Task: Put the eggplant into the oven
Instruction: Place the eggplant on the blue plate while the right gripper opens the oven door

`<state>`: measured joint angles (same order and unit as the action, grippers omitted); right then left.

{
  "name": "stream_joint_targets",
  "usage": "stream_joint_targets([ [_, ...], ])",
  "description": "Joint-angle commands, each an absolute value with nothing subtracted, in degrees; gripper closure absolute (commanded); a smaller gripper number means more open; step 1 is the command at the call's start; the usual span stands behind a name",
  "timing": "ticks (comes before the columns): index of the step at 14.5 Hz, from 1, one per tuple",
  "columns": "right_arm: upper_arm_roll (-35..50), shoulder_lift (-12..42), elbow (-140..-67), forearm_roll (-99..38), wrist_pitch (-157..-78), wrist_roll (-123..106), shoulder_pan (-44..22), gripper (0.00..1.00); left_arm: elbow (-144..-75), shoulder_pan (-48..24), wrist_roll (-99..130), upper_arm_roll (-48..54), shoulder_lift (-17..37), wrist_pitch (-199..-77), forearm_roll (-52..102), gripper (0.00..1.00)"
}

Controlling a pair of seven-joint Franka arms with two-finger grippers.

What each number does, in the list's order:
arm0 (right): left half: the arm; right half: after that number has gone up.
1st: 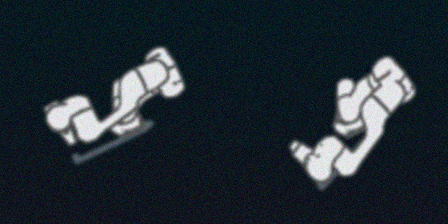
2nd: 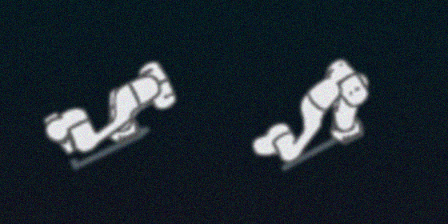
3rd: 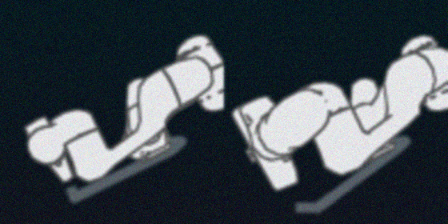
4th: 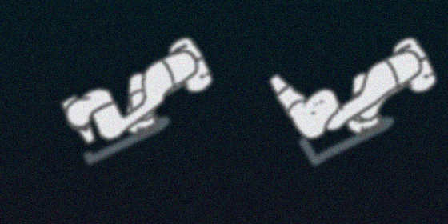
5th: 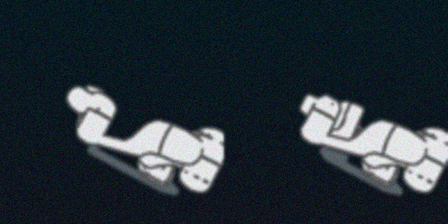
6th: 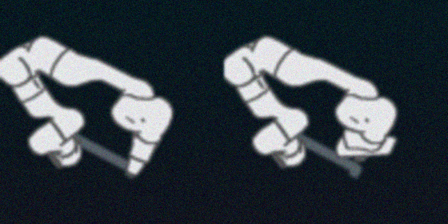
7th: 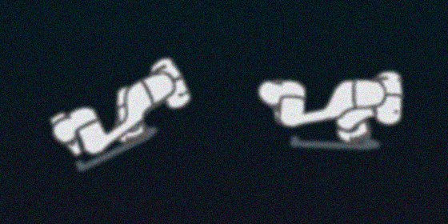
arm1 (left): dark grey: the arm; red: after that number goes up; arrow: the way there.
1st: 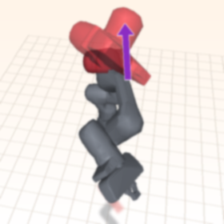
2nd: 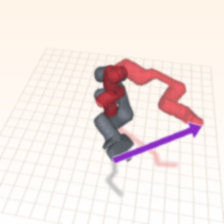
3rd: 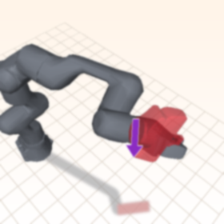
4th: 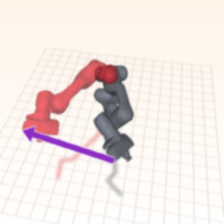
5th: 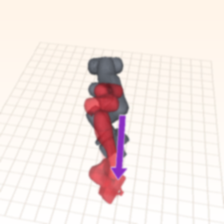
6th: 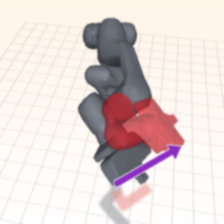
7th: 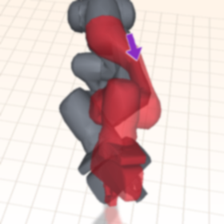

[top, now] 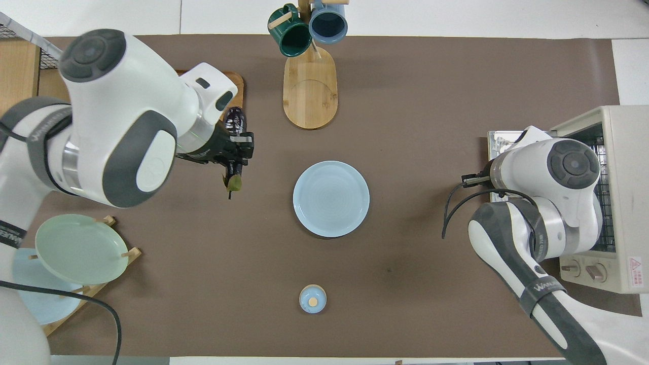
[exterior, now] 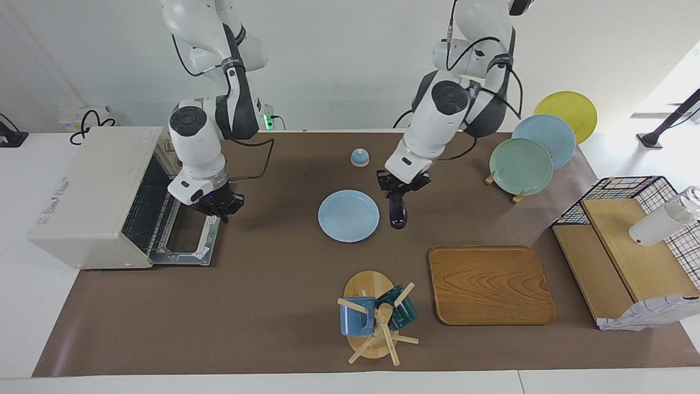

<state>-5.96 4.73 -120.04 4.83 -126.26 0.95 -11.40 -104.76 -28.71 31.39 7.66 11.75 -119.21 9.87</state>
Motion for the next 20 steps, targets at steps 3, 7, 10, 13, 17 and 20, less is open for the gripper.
stream_joint_targets([
  [3, -6.5, 3.26, -113.83, 3.52, -114.02, 0.7, -10.02, 0.75, -109.86, -36.37, 38.22, 6.5, 15.54, -131.82, 10.9, 1.0],
  [7, -6.42, 2.64, -113.82, 3.52, -112.06, 0.62, -10.11, 0.0, -109.86, -37.35, 38.5, 6.42, 18.54, -133.77, 10.81, 1.0],
  [10, -6.42, 2.64, -113.82, 3.25, -112.24, 0.44, -10.28, 0.0, -109.86, -37.53, 38.32, 6.42, 18.98, -134.03, 10.81, 1.0],
  [13, -6.33, 2.64, -113.91, 3.25, -112.59, -2.36, -10.46, 0.0, -109.95, -37.53, 37.97, 6.42, 19.07, -134.47, 10.81, 1.0],
  [17, -6.33, 2.64, -113.91, 2.37, -112.94, -2.37, -10.72, 0.0, -109.6, -36.65, 35.96, 6.42, 18.9, -133.95, 10.81, 0.0],
  [20, -6.33, 2.72, -113.91, 1.06, -113.29, -2.29, -10.81, 0.0, -108.9, -32.98, 34.55, 6.33, 15.05, -128.61, 10.72, 0.0],
])
